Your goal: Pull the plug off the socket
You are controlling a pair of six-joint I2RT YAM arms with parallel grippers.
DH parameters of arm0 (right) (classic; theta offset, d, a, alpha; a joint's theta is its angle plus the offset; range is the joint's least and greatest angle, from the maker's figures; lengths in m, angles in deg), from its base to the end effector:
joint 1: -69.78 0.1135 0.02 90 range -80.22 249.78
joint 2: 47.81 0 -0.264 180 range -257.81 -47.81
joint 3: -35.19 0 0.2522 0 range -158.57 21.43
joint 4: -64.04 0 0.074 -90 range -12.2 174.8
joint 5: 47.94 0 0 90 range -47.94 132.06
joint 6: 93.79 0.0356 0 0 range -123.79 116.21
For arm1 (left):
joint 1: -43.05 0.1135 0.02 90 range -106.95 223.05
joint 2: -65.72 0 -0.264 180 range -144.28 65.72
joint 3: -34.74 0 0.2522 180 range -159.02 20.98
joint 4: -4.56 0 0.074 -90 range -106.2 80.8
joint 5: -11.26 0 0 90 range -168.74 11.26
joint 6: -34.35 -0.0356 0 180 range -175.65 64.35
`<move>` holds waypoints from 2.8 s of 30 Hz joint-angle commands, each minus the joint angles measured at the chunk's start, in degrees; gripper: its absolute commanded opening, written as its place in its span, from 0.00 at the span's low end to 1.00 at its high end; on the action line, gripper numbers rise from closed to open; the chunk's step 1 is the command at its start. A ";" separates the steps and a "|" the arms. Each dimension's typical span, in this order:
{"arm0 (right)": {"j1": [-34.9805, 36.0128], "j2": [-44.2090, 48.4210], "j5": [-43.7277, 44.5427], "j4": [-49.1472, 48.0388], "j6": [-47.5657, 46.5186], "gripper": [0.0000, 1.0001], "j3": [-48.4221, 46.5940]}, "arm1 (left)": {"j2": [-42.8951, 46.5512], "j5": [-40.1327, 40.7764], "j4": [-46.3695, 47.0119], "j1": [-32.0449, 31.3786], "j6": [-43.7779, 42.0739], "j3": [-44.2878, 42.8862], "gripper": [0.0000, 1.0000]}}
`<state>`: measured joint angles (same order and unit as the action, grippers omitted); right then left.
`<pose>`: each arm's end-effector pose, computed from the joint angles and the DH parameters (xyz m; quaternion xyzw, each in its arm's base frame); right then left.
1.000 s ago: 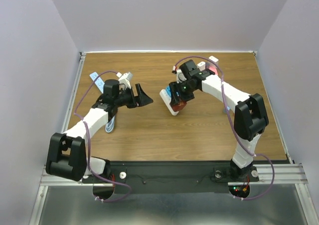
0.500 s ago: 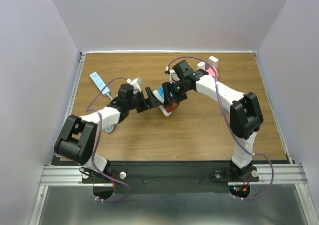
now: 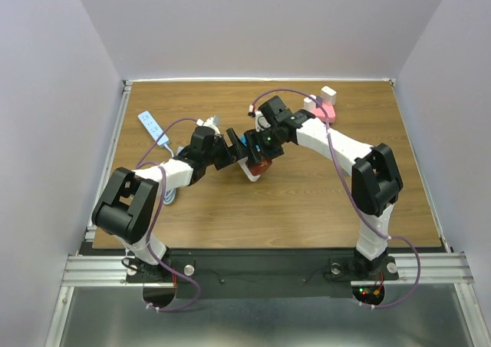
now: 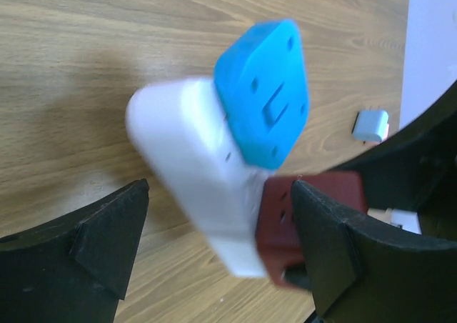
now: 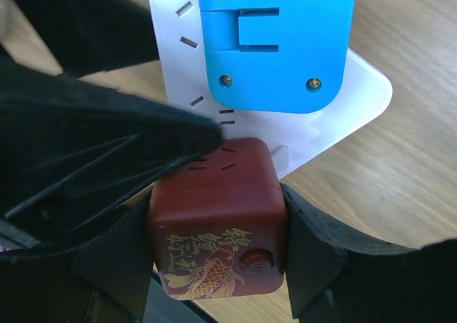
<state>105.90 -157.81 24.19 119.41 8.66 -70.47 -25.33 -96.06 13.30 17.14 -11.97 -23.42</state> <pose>0.3297 0.2542 0.2493 -0.2353 0.9250 0.2428 0.1736 0.2968 -0.1560 0.1963 -0.0473 0.8325 -0.4104 0.3691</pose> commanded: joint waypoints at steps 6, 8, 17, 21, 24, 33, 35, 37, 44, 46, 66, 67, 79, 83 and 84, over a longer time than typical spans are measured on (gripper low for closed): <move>1.06 1.98 -2.96 -4.16 1.17 0.00 -1.18 | -2.11 -0.96 5.62 -0.54 2.72 -2.44 0.74; 1.06 2.15 -3.40 -4.34 1.44 0.00 -1.18 | -2.64 -2.10 6.59 -0.80 2.90 -2.36 0.66; 1.06 2.24 -0.68 -5.13 4.07 0.00 -1.71 | -2.39 -3.60 8.61 -1.07 2.37 0.01 0.05; 0.97 2.68 1.34 -5.04 5.04 0.00 -1.53 | -1.94 -3.94 8.79 -1.07 1.41 1.51 0.00; 0.88 2.86 -0.15 -5.04 4.52 0.00 -1.18 | -1.94 -5.26 9.84 -0.98 0.00 2.21 0.09; 0.97 3.38 -1.64 -4.96 3.99 0.00 -1.88 | 0.86 -5.97 10.98 -0.37 -2.20 2.65 0.38; 0.97 3.73 -1.82 -4.96 3.90 0.00 -2.06 | 2.53 -5.88 11.07 0.07 -2.63 2.74 0.55; 0.97 3.91 -2.08 -4.96 3.81 0.00 -1.97 | 3.50 -5.97 11.07 0.25 -3.42 2.83 0.64; 0.88 4.35 -2.61 -4.95 3.55 0.00 -1.53 | 4.30 -7.64 10.90 1.56 -3.52 2.39 0.72; 0.88 4.53 -2.79 -4.95 3.37 0.00 -1.36 | 4.82 -7.90 10.81 1.83 -3.60 2.48 0.77; 0.88 4.70 -5.68 -4.87 2.41 0.00 -0.92 | 1.22 -13.96 14.94 4.82 -1.05 3.27 0.47; 0.88 4.35 -5.86 -4.87 2.32 0.00 -0.92 | 0.96 -14.23 14.85 4.56 -1.14 3.01 0.51; 0.88 3.30 -6.39 -4.78 2.05 0.00 -1.53 | -0.89 -11.51 11.95 1.83 -2.55 2.30 0.26; 0.88 3.38 -6.30 -4.87 2.23 0.00 -1.62 | -1.68 -10.37 9.23 1.83 -3.87 1.51 0.00; 0.80 3.38 -6.13 -4.87 2.40 0.00 -1.62 | -2.11 -10.36 9.23 1.92 -4.21 1.42 0.00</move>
<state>106.23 -156.72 20.47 119.76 11.00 -70.45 -26.88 -106.35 24.12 19.81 -12.78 -20.28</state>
